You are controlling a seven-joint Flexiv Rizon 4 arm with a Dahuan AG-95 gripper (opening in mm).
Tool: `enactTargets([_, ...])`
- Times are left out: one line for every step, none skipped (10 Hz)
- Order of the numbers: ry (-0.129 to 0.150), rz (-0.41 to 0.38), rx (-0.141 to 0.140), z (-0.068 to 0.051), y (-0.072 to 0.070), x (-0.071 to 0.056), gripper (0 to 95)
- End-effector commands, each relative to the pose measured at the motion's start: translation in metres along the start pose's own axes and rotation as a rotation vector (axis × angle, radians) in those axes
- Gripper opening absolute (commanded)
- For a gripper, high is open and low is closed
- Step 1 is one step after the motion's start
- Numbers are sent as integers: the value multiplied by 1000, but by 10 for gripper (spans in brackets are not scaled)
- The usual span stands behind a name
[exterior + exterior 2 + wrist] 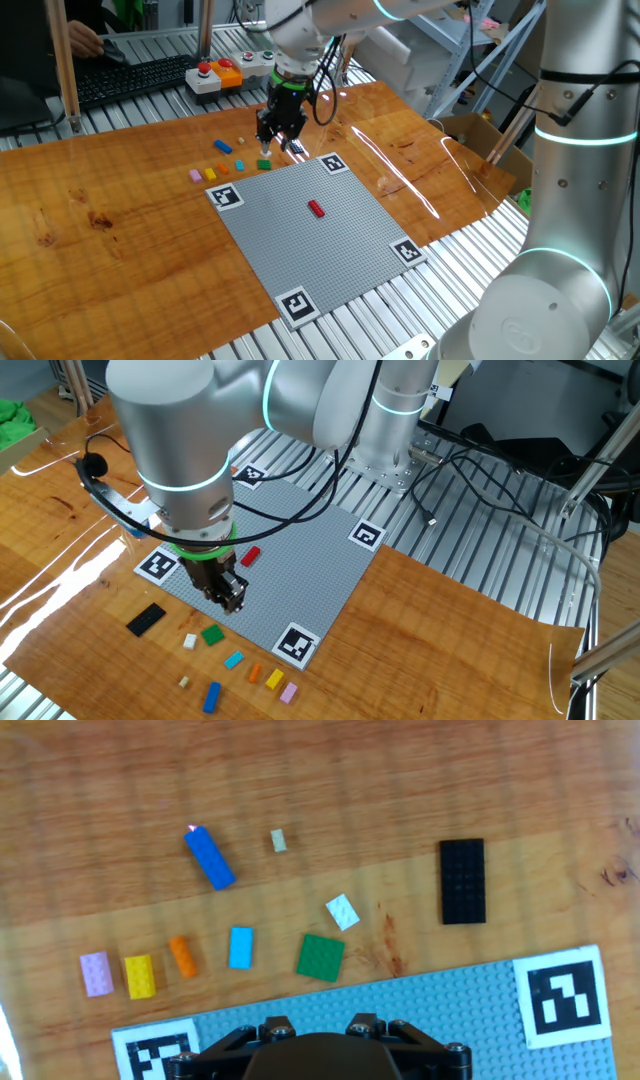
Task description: Stack small Lego blocks randomly, one at a time
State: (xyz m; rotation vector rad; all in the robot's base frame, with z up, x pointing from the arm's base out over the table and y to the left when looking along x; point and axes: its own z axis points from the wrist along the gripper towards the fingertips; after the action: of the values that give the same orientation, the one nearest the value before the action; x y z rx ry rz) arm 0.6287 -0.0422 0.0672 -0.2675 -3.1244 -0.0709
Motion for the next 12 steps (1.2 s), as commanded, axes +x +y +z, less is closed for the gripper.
enactTargets([2, 6, -2, 4, 2, -6, 380])
enactTargets([-3, 11, -3, 7, 2, -9, 380])
enactTargets([-3, 16, -3, 9, 2, -11, 380])
enactTargets([-15, 32, -5, 17, 2, -14, 380])
enactTargets([-23, 34, -7, 21, 2, -14, 380])
enactTargets([-26, 36, -9, 25, 2, -14, 380])
enactTargets([-29, 36, -11, 29, 2, -15, 380])
enactTargets([-37, 37, -14, 34, 2, -16, 380])
enactTargets([-40, 36, -16, 38, 1, -17, 380])
enactTargets([-46, 36, -17, 40, 1, -18, 380])
enactTargets([-55, 41, -17, 43, 1, -21, 380])
enactTargets([-58, 46, -16, 45, 1, -23, 380])
